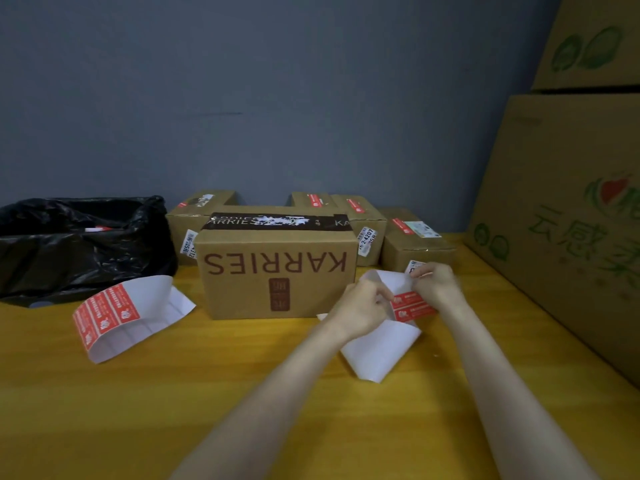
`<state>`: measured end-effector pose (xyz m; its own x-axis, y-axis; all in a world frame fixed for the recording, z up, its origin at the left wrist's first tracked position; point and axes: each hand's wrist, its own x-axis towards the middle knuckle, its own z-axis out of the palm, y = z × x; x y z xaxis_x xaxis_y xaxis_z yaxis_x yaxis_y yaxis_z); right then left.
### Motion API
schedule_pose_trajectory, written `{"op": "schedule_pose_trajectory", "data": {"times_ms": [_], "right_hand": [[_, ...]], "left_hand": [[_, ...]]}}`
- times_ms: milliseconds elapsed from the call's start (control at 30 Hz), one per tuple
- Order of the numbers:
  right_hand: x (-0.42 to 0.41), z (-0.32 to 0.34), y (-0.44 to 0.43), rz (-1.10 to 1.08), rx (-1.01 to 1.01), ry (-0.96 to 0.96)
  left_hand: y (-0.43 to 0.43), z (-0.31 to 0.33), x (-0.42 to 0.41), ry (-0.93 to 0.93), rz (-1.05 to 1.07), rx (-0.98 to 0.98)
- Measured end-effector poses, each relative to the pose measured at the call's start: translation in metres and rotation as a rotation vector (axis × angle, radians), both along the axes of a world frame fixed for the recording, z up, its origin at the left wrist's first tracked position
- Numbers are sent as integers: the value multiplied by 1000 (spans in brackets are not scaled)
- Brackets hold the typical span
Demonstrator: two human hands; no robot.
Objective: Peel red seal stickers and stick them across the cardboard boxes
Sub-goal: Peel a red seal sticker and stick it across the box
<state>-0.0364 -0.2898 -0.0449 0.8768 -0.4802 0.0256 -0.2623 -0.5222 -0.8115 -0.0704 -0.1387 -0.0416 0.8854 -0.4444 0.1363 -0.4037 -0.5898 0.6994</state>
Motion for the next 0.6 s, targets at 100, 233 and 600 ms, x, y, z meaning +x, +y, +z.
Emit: {"op": "schedule_pose_trajectory", "data": {"times_ms": [100,233,600], "right_hand": [[-2,-5,0,-2,9,4],[0,-6,-4,11,56,34],[-10,40,-13,211,-113,169]], "left_hand": [[-9,-12,6,56,77,-52],[-20,-26,11,122,152,-161],[-23,-25,11,143,178,-583]]}}
